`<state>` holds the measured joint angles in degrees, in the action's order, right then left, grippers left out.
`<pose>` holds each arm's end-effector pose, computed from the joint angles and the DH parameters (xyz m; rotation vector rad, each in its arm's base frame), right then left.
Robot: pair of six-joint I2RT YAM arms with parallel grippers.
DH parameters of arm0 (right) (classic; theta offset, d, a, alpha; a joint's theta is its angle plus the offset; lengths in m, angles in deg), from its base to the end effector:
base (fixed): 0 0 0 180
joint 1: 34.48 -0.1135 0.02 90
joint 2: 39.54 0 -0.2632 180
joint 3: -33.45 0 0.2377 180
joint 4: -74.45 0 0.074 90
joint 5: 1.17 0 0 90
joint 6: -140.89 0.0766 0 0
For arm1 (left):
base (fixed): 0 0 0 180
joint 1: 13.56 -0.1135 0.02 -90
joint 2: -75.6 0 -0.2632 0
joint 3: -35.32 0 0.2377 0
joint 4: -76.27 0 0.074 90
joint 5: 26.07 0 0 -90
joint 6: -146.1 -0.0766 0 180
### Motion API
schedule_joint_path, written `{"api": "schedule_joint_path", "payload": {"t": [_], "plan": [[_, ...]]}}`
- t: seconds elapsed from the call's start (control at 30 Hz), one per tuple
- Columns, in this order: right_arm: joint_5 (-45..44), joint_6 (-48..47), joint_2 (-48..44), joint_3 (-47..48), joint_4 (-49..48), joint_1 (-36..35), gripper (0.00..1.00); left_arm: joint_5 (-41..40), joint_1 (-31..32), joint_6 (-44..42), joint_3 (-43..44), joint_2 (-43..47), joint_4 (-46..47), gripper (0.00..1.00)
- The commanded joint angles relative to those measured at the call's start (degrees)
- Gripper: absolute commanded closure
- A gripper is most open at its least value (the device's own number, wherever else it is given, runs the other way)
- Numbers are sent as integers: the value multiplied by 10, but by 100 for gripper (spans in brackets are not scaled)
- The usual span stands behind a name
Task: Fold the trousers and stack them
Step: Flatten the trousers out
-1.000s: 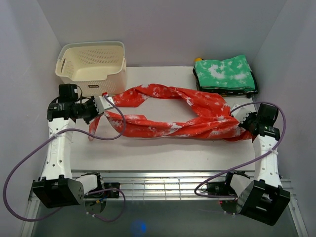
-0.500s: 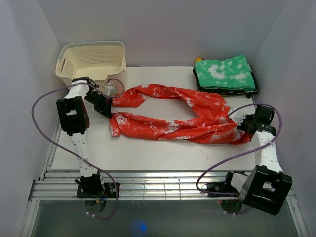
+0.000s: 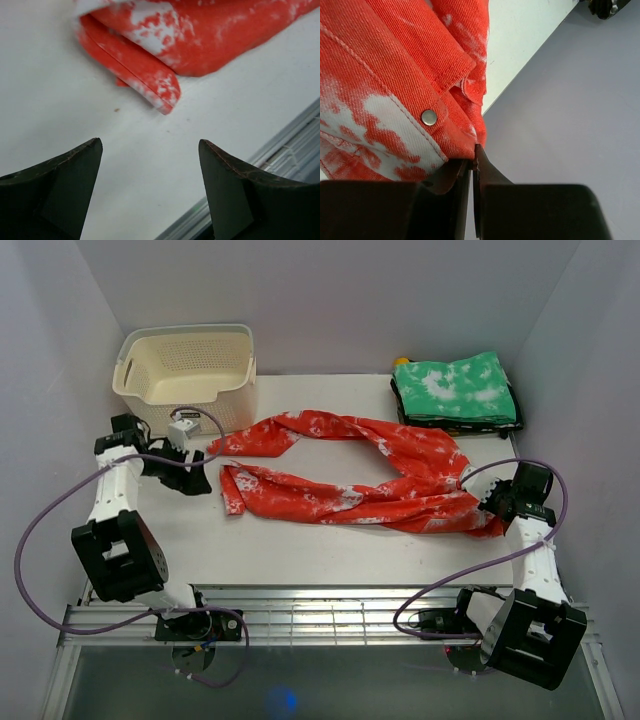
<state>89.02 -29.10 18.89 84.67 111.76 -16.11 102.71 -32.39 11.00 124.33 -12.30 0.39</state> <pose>0.2140 -0.0708 0.2023 -1.2851 2.1515 -0.7922 0.2835 0.0460 0.2521 0.6845 2.4142 -0.5710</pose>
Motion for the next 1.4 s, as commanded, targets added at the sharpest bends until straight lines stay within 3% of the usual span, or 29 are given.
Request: {"api": "schedule_joint_path", "payload": {"t": [0.0, 0.33, 0.53, 0.77, 0.97, 1.07, 1.2, 1.23, 1.37], "plan": [[1, -30, -8, 1, -6, 2, 92, 60, 5, 89, -93, 27, 49, 12], [1, -11, 3, 27, 17, 2, 92, 68, 5, 277, -213, -6, 222, 17], [1, -25, -8, 7, 5, 2, 92, 111, 6, 332, -226, -44, 277, 28], [-20, -21, 5, 20, 5, 2, 92, 105, 20, 357, -217, -92, 293, 43], [-15, -16, 15, 27, 3, 2, 92, 110, 21, 356, -213, -107, 270, 47], [-16, -18, 17, 30, -2, 3, 92, 117, 21, 346, -203, -113, 242, 68], [-22, -24, 16, 32, -3, 3, 92, 111, 10, 289, -151, -86, 135, 96], [-23, -27, 14, 30, -3, 4, 92, 105, 4, 275, -135, -76, 110, 100], [-12, -61, -9, 16, -7, 18, 92, 55, -34, 151, -12, -57, -52, 100]]}}
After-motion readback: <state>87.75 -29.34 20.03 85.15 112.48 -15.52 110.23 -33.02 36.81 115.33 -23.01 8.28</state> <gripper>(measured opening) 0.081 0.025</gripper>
